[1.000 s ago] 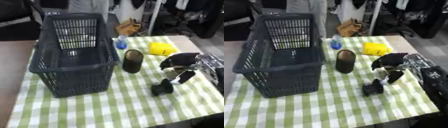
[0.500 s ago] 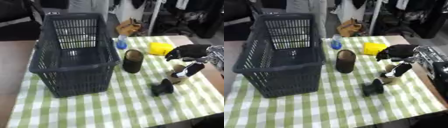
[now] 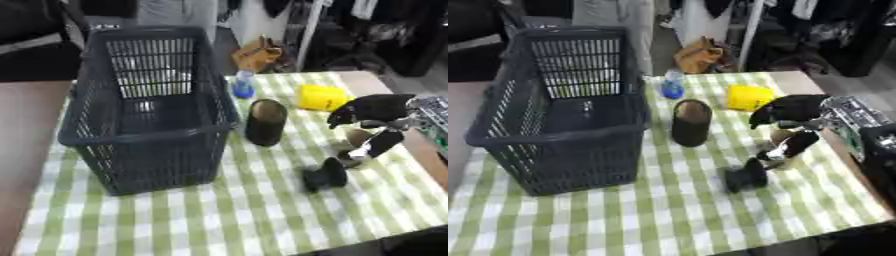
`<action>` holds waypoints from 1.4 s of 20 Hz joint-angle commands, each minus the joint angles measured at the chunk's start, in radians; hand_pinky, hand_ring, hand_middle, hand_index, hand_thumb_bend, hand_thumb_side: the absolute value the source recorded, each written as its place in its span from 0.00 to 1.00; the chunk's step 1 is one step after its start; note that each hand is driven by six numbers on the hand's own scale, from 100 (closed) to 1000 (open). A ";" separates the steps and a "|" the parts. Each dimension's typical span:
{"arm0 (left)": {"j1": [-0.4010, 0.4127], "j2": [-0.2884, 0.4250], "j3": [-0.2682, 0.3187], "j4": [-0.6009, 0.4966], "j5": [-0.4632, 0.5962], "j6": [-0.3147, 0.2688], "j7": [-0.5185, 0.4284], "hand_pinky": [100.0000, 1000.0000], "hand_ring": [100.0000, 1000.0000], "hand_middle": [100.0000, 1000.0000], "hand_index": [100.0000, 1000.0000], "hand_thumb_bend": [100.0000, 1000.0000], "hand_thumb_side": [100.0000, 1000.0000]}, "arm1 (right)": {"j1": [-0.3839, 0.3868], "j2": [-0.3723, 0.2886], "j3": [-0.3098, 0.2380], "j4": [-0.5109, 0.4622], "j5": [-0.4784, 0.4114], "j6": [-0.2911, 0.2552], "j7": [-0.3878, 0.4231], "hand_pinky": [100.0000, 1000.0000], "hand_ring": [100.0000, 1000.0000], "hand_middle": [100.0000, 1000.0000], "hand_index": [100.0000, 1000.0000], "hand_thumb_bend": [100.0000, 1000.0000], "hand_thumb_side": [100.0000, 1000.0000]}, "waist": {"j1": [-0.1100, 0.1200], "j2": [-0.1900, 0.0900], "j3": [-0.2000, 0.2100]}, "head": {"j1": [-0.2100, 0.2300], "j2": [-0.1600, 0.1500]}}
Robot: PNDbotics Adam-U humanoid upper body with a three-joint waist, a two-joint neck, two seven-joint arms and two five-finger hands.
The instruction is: Pick up objects on the table and place them in the box.
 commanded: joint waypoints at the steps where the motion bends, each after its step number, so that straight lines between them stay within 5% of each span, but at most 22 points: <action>1: -0.011 0.015 0.003 -0.014 0.003 -0.002 -0.002 0.32 0.77 0.70 0.78 0.38 0.93 | -0.023 -0.018 0.006 -0.001 -0.016 -0.122 0.142 0.86 0.87 0.83 0.86 0.40 0.88 | 0.008 -0.004 0.001 | 0.000 0.005; 28: -0.009 0.018 0.001 -0.012 0.002 -0.003 -0.006 0.32 0.77 0.71 0.78 0.38 0.93 | -0.013 -0.019 0.096 -0.011 -0.054 -0.122 0.249 0.85 0.87 0.83 0.86 0.42 0.96 | 0.000 -0.009 0.003 | 0.000 0.005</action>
